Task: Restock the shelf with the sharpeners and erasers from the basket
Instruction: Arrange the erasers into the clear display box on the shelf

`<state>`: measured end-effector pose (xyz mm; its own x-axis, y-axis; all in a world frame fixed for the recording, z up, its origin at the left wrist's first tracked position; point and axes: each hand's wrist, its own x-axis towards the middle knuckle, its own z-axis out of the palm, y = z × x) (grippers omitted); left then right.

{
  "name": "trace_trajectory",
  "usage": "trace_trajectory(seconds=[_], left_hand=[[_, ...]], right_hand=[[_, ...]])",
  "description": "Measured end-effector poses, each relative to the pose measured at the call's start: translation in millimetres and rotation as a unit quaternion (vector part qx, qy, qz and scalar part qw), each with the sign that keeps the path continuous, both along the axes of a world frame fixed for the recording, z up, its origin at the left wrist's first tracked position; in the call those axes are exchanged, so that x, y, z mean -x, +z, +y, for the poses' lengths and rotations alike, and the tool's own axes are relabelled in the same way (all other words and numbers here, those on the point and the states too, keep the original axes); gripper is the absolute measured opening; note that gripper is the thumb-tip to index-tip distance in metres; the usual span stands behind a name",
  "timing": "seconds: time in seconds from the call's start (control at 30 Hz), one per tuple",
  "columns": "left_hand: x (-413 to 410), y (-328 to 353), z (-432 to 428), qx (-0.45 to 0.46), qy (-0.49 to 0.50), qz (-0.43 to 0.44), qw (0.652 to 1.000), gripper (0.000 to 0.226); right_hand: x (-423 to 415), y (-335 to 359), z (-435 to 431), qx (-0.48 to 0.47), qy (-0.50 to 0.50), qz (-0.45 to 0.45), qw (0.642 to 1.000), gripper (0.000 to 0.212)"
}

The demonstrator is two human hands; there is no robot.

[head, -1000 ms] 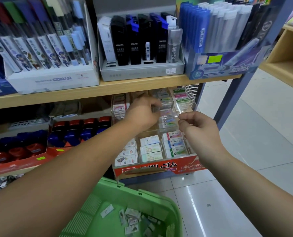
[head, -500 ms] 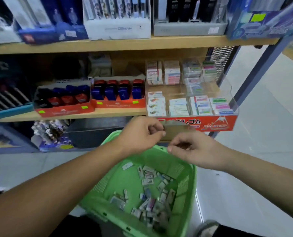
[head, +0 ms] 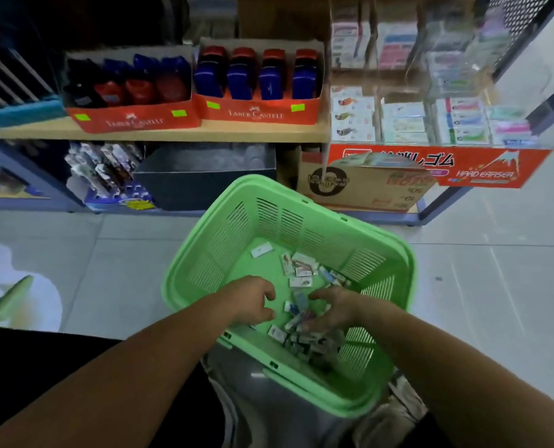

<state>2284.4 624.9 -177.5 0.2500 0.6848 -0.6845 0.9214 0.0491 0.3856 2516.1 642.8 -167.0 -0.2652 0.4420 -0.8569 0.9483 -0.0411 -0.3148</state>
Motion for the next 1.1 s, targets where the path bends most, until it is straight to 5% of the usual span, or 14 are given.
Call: trace_trajectory(seconds=[0.13,0.23,0.4,0.57,0.73,0.97,1.1], left_hand=[[0.0,-14.5,5.2,0.029,-0.011,-0.004,1.000,0.058],[-9.0,-22.5,8.8,0.049,-0.007,-0.013,0.999,0.060],[-13.1,-32.4,2.4,0.072,-0.026,0.001,0.997,0.060],[-38.9,-35.2,-5.2,0.095,-0.024,-0.017,0.995,0.052],[-68.5,-51.0,-25.6,0.097,-0.014,-0.035,0.995,0.028],[-37.4,-62.6,-38.8,0.063,0.054,-0.013,0.996,0.059],[-38.7,-62.2,-46.7,0.130,0.075,-0.065,0.987,0.084]], right_hand=[[12.0,-30.3,-7.4,0.011,0.115,-0.097,0.989,0.086],[20.4,-40.3,-16.2,-0.042,0.126,-0.104,0.986,0.107],[19.1,-54.7,-34.3,0.008,0.061,-0.045,0.997,0.129],[25.0,-64.1,-46.8,-0.024,0.010,-0.044,0.999,0.099],[25.0,-76.0,-70.5,0.022,0.049,-0.093,0.994,0.126],[5.8,-78.7,-73.7,0.031,-0.028,-0.021,0.999,0.082],[3.1,-71.7,-61.8,0.031,-0.141,0.030,0.989,0.039]])
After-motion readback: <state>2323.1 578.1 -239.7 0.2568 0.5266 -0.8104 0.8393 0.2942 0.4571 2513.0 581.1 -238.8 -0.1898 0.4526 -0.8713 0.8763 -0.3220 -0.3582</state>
